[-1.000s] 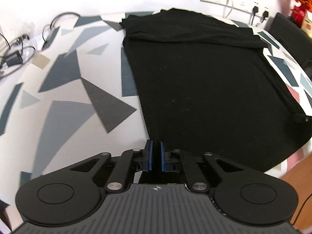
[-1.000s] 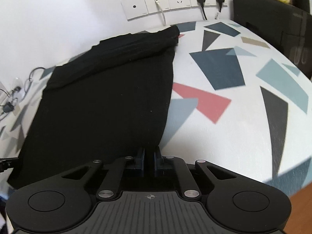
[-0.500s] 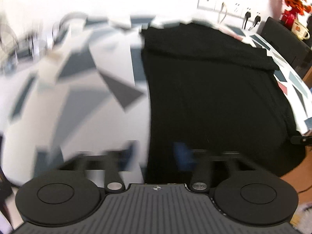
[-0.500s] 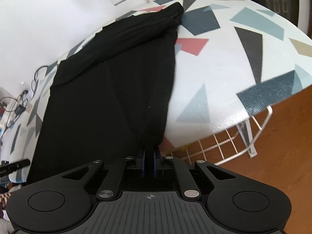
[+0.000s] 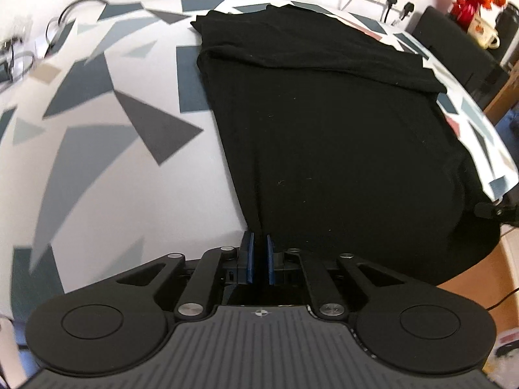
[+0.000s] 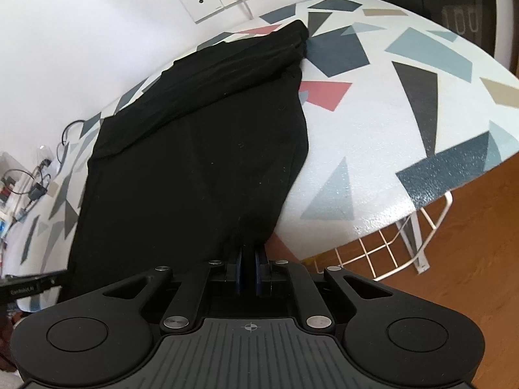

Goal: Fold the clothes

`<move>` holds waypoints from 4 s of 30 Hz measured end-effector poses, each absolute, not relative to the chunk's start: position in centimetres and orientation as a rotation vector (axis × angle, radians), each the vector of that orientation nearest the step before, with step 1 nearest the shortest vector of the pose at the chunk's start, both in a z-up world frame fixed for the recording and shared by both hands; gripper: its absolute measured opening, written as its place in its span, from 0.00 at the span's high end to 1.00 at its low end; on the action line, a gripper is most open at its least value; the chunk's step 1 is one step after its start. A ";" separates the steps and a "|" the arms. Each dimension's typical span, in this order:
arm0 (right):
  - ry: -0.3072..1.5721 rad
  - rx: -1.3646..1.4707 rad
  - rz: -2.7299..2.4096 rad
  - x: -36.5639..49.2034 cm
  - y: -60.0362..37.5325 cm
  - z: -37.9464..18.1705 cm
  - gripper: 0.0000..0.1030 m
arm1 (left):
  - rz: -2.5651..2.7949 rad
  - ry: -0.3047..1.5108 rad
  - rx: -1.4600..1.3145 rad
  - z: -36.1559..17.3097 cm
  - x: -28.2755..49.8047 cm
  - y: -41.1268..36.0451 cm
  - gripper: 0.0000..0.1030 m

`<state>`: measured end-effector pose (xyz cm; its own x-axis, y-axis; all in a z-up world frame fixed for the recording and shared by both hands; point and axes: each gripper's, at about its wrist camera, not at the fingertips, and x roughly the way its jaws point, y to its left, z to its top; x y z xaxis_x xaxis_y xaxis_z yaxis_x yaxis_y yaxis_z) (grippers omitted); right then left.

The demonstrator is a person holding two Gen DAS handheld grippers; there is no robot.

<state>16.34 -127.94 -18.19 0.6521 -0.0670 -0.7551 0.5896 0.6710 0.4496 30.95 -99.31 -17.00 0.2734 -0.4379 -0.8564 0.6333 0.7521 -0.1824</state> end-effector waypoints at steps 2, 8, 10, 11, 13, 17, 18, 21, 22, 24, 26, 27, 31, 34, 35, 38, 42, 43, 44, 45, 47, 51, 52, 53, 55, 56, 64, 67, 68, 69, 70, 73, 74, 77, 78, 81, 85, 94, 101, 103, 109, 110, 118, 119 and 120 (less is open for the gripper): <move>0.772 0.752 -0.407 16.1 -128.1 -17.9 0.93 | -0.736 1.065 0.183 -16.5 30.4 -98.9 0.92; 0.633 0.782 -0.387 16.3 -129.8 -14.9 0.94 | -0.760 0.935 0.042 -13.2 32.2 -98.5 0.92; 0.579 0.786 -0.390 17.3 -131.0 -13.7 0.94 | -0.749 0.906 -0.002 -12.0 33.9 -99.3 0.92; 0.553 0.787 -0.393 18.0 -131.6 -13.1 0.94 | -0.750 0.888 -0.025 -11.3 34.7 -99.8 0.92; 0.502 0.787 -0.398 19.4 -132.9 -11.8 0.94 | -0.752 0.851 -0.057 -9.9 36.1 -100.8 0.92; 0.437 0.775 -0.410 22.0 -135.6 -10.2 0.94 | -0.733 0.785 -0.068 -8.0 39.2 -103.5 0.92; 0.422 0.771 -0.413 22.6 -136.3 -9.9 0.94 | -0.721 0.782 -0.071 -7.9 40.0 -104.1 0.92; 0.376 0.760 -0.423 24.6 -138.3 -8.8 0.94 | -0.688 0.796 -0.099 -7.7 42.7 -105.6 0.92; 0.369 0.754 -0.426 25.3 -138.9 -8.7 0.94 | -0.679 0.807 -0.111 -7.7 43.5 -106.0 0.92; 0.369 0.759 -0.429 26.6 -140.0 -9.0 0.94 | -0.667 0.820 -0.113 -8.0 45.3 -107.1 0.92; 0.367 0.778 -0.426 28.2 -141.6 -9.5 0.94 | -0.653 0.813 -0.086 -8.3 46.5 -108.4 0.92; 0.365 0.788 -0.424 29.0 -142.3 -9.9 0.94 | -0.644 0.813 -0.070 -8.5 47.3 -109.2 0.92; 0.392 0.792 -0.435 32.5 -144.9 -12.0 0.94 | -0.615 0.837 -0.012 -10.2 50.1 -112.6 0.92; 0.438 0.718 -0.453 35.0 -146.0 -13.5 0.94 | -0.590 0.877 0.011 -12.1 52.3 -114.9 0.92; 0.451 0.725 -0.449 35.7 -146.5 -14.1 0.94 | -0.583 0.888 0.008 -12.6 53.1 -115.6 0.92; 0.486 0.744 -0.452 37.9 -148.3 -15.6 0.94 | -0.555 0.900 0.017 -13.9 55.4 -117.3 0.93; 0.564 0.733 -0.464 41.1 -150.1 -17.9 0.93 | -0.513 0.931 0.060 -16.3 57.9 -118.6 0.93; 0.593 0.723 -0.475 41.7 -150.4 -18.6 0.93 | -0.504 0.950 0.068 -16.8 58.4 -118.5 0.93; 0.622 0.714 -0.485 42.3 -150.7 -19.3 0.92 | -0.495 0.968 0.077 -17.3 58.9 -118.5 0.92; 0.628 0.719 -0.482 42.4 -150.9 -19.4 0.88 | -0.486 0.986 0.085 -17.8 59.3 -118.4 0.91; 0.617 0.745 -0.460 42.0 -151.2 -19.1 0.79 | -0.513 0.996 0.052 -17.1 59.4 -117.2 0.87; 0.561 0.732 -0.488 39.9 -150.8 -17.1 0.50 | -0.583 1.032 0.005 -14.7 56.8 -114.4 0.86; 0.553 0.707 -0.498 39.2 -150.5 -16.6 0.50 | -0.604 1.057 -0.009 -14.5 56.1 -113.9 0.85; 0.551 0.689 -0.503 38.6 -150.2 -16.1 0.51 | -0.619 1.082 -0.019 -14.5 55.3 -113.5 0.82; 0.563 0.658 -0.490 37.8 -149.3 -15.7 0.51 | -0.626 1.105 -0.012 -15.0 54.0 -113.2 0.75; 0.580 0.637 -0.478 37.5 -148.8 -15.6 0.52 | -0.625 1.096 0.007 -15.4 53.4 -113.3 0.67; 0.639 0.643 -0.477 37.0 -148.0 -17.7 0.60 | -0.570 1.064 0.035 -16.7 53.3 -114.6 0.91; 0.626 0.698 -0.472 36.9 -148.9 -18.3 0.74 | -0.569 1.046 0.021 -16.1 53.1 -114.2 0.91; 0.629 0.697 -0.466 37.0 -148.9 -18.4 0.75 | -0.570 1.047 0.018 -16.0 53.1 -114.0 0.91; 0.631 0.691 -0.461 37.1 -148.9 -18.4 0.75 | -0.571 1.052 0.015 -15.9 53.0 -113.9 0.91; 0.630 0.682 -0.462 37.2 -148.9 -18.4 0.75 | -0.571 1.056 0.011 -15.9 53.0 -113.8 0.91; 0.620 0.683 -0.489 37.4 -149.1 -18.6 0.67 | -0.572 1.067 0.007 -15.9 53.0 -113.8 0.91; 0.617 0.693 -0.493 37.6 -149.3 -18.7 0.65 | -0.574 1.070 0.008 -15.9 53.0 -113.9 0.91; 0.614 0.717 -0.491 38.0 -149.8 -18.9 0.65 | -0.590 1.079 0.022 -15.7 52.9 -114.1 0.91; 0.616 0.707 -0.488 38.2 -149.8 -18.8 0.65 | -0.601 1.078 0.045 -15.6 52.8 -114.3 0.91; 0.629 0.638 -0.470 38.6 -149.6 -18.4 0.65 | -0.639 1.038 0.168 -15.3 51.9 -115.2 0.86; 0.659 0.570 -0.426 38.8 -149.3 -18.3 0.83 | -0.717 0.991 0.278 -14.9 50.3 -116.1 0.86; 0.532 0.736 -0.348 37.3 -150.1 -16.2 0.93 | -0.712 1.068 -0.058 -14.0 53.3 -114.2 0.94; 0.471 0.785 -0.362 39.4 -152.6 -15.1 0.93 | -0.686 0.936 -0.064 -11.8 57.2 -117.3 0.94; 0.466 0.775 -0.377 40.7 -153.6 -15.6 0.93 | -0.644 0.912 -0.049 -12.5 59.0 -118.8 0.94; 0.491 0.633 -0.638 44.3 -155.2 -17.1 0.64 | -0.385 0.935 0.119 -18.0 62.7 -121.1 0.84; 0.482 0.614 -0.636 44.3 -155.0 -16.8 0.63 | -0.393 0.922 0.114 -17.8 62.4 -120.8 0.80; 0.604 0.328 -0.427 44.5 -150.3 -17.6 0.44 | -0.558 0.825 0.225 -16.5 57.6 -120.6 0.42; 0.627 0.292 -0.416 45.1 -149.7 -18.0 0.44 | -0.558 0.839 0.230 -16.8 57.4 -120.6 0.42; 0.643 0.261 -0.409 45.8 -149.2 -18.4 0.44 | -0.558 0.852 0.235 -17.1 57.3 -120.6 0.42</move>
